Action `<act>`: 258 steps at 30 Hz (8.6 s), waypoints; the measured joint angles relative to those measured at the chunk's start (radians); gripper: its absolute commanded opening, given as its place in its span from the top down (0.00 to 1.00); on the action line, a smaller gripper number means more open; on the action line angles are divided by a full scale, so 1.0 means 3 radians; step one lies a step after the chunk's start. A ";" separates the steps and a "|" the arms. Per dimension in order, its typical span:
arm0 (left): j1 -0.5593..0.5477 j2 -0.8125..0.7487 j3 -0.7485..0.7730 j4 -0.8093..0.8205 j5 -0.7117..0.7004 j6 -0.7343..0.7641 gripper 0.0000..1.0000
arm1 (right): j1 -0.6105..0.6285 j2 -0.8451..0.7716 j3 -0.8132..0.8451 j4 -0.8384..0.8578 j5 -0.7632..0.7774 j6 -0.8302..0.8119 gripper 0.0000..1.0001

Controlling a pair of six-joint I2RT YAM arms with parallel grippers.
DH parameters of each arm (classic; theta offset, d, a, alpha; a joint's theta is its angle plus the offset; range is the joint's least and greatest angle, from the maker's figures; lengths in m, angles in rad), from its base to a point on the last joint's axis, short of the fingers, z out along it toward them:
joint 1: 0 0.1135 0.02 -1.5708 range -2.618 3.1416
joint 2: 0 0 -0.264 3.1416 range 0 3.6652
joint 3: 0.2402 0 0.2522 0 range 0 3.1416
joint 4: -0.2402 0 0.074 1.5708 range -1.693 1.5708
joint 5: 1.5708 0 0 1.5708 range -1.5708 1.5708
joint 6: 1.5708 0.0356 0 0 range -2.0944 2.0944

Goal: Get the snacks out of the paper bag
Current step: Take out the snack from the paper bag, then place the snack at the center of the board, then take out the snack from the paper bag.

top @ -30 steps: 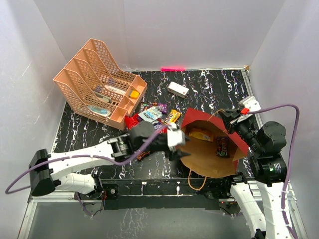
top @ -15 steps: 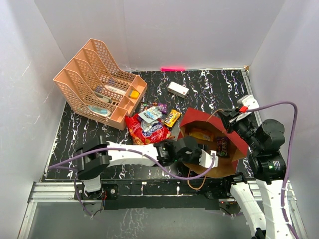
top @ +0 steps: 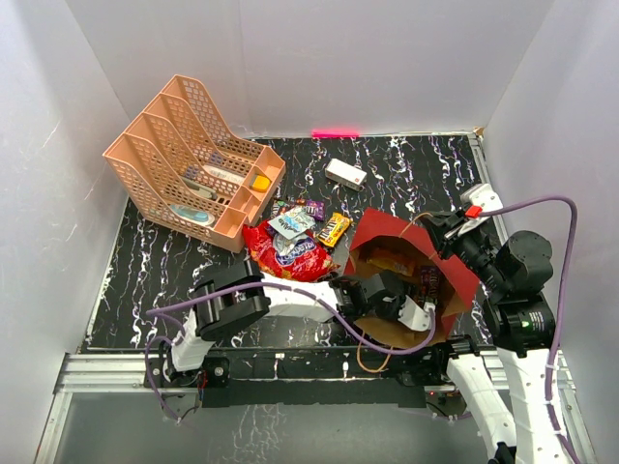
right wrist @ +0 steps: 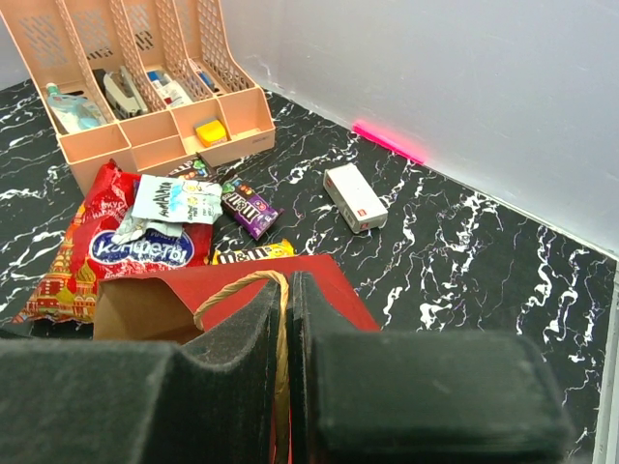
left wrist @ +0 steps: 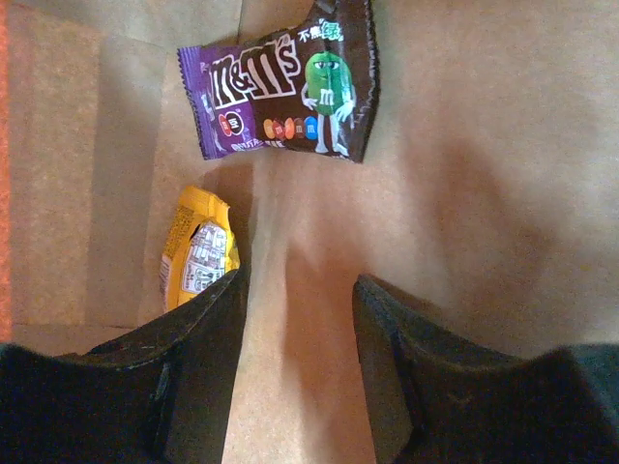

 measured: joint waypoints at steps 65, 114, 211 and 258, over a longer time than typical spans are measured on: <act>0.0289 0.1200 0.1227 0.0263 -0.0462 0.0324 0.73 | 0.0000 0.0076 0.0140 -0.0031 -0.0501 0.0010 0.92; 0.0226 0.0338 0.0481 0.0064 -0.0495 0.0177 1.00 | 0.0000 -0.0025 0.0140 -0.0051 -0.0200 0.0014 0.92; 0.1960 -0.1456 -0.0437 -0.0856 -0.1071 -0.2591 0.26 | 0.0000 -0.0266 -0.0148 -0.0015 0.0167 0.0146 0.92; -0.0292 -0.1634 -0.0510 -0.0366 0.0917 -0.1114 0.60 | 0.0000 -0.0039 -0.0070 -0.0306 -0.0987 -0.0076 0.92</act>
